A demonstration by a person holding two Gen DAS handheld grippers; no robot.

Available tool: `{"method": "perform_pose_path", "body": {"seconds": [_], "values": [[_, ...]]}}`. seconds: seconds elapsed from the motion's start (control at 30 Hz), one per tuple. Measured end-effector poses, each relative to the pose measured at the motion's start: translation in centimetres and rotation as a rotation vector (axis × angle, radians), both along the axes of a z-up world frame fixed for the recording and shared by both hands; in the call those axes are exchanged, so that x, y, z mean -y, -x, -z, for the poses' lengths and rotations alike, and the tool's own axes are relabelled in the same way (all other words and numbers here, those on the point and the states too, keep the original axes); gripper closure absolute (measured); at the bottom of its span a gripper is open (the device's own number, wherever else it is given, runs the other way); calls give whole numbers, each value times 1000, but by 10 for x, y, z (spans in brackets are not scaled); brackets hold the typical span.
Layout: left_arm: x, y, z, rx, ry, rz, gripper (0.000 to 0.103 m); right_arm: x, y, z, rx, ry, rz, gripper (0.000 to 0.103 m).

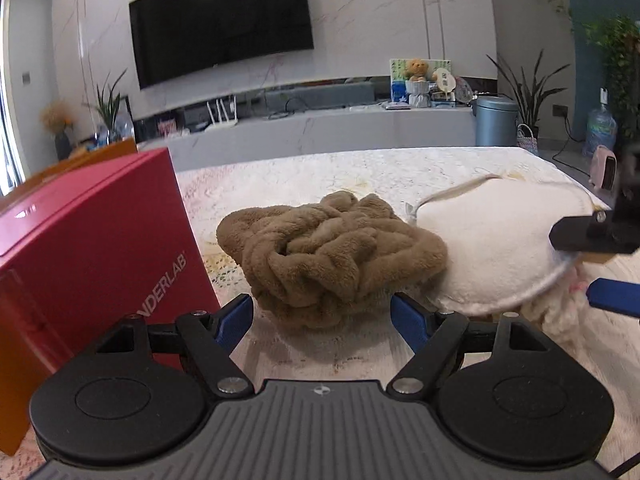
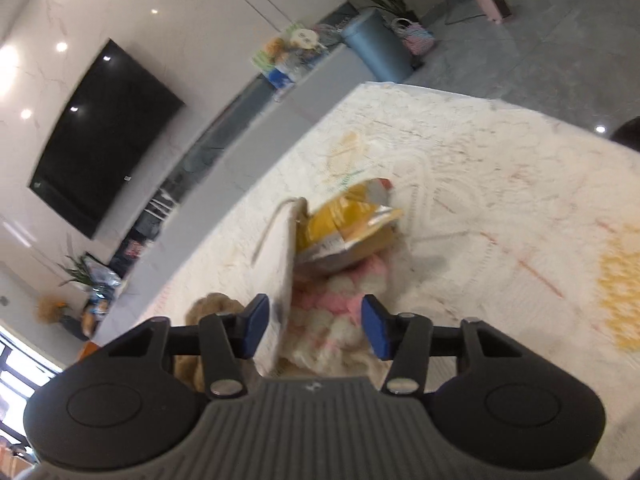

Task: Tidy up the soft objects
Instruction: 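Grasp the brown fluffy towel with the left gripper, then grasp the white round pad edge with the right gripper while the left holds the towel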

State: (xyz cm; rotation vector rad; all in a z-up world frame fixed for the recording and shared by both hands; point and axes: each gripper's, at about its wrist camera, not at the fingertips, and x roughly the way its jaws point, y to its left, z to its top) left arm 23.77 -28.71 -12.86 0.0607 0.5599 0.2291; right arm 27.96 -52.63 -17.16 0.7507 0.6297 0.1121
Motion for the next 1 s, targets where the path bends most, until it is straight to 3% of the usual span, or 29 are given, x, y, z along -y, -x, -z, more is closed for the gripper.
{"method": "perform_pose_path", "body": {"seconds": [0.17, 0.3, 0.43, 0.53, 0.67, 0.77, 0.83, 1.0], "values": [[-8, -18, 1, -77, 29, -3, 11, -7, -5, 4, 83, 20, -11, 52], [-8, -19, 1, -68, 32, -11, 11, -18, -8, 1, 122, 117, -69, 53], [-8, -14, -2, -46, 39, -6, 17, -16, -10, 2, 139, 114, -89, 87], [-10, -10, -5, -21, 51, -1, 28, -14, -5, 0, 158, 125, -107, 95], [-7, -9, -7, -8, 34, 10, 38, -8, 3, -11, 178, 176, -140, 98], [-2, -3, -7, -12, 7, 45, 44, 4, 10, -23, 66, 160, -228, 99], [-1, 0, -9, -9, -3, 60, 46, 18, 19, -25, 2, 115, -253, 99], [-7, 9, -11, -17, 37, 69, 46, 44, 34, -22, 31, 0, -229, 99]]}}
